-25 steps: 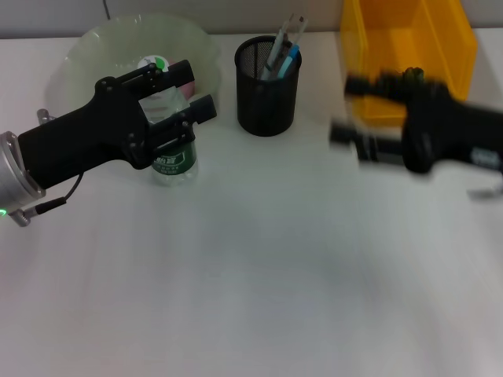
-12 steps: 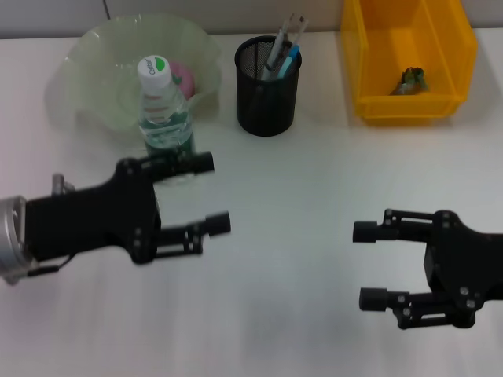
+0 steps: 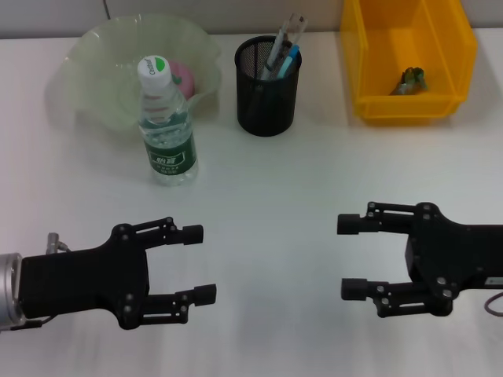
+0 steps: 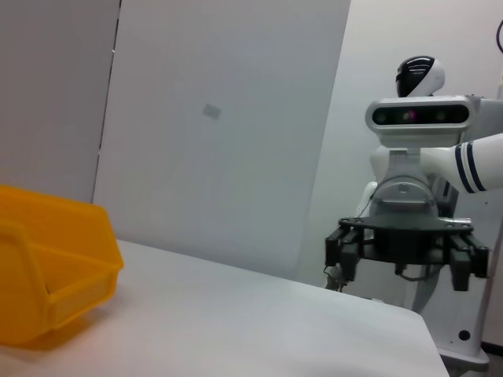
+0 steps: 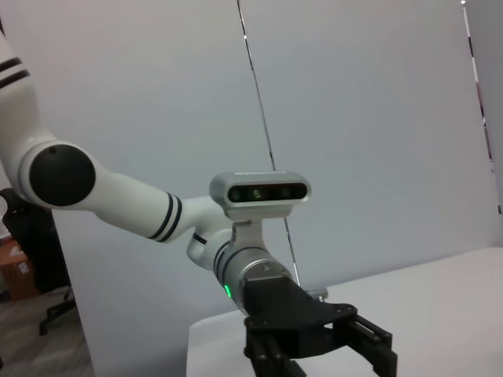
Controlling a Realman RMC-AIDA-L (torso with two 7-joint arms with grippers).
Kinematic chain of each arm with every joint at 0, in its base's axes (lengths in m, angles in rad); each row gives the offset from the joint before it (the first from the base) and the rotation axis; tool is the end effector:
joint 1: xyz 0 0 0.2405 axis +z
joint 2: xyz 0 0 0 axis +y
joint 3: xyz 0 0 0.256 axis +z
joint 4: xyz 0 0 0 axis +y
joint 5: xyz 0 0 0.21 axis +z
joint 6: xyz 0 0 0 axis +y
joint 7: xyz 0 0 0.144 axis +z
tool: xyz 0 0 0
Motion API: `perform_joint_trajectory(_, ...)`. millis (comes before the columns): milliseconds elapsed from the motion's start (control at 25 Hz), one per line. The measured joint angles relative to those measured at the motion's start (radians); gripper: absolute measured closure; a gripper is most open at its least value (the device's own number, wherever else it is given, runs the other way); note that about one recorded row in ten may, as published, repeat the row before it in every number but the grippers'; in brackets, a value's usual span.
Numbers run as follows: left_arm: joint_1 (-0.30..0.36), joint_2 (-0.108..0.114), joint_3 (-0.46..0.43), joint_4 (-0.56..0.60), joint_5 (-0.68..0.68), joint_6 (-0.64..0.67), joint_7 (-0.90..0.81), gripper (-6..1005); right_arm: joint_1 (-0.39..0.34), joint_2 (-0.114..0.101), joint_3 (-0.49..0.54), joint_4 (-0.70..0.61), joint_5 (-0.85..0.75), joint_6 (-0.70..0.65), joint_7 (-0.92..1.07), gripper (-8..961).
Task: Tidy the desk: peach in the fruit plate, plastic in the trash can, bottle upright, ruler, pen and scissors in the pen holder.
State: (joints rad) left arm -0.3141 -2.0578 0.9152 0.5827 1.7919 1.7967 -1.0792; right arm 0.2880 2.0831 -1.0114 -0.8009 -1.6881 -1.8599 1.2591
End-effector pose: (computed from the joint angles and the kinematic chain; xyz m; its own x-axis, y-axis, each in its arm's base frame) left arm -0.2820 0.2395 -0.0138 0.7674 0.2122 0.6050 0.2714 -0.9624 -0.0067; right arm 0.2476 0.2465 0.0013 0.7539 -0.1916 -0.6284 -0.2067 -0.9771 0.0501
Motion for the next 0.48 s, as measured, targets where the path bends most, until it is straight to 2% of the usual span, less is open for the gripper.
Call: perform_joint_trajectory(480,0.005,-0.002,-0.003,0.000,-0.002,0.002,0.017,199,0.021,0.000,-0.001,0.050,-0.001,0.030,-0.015,191)
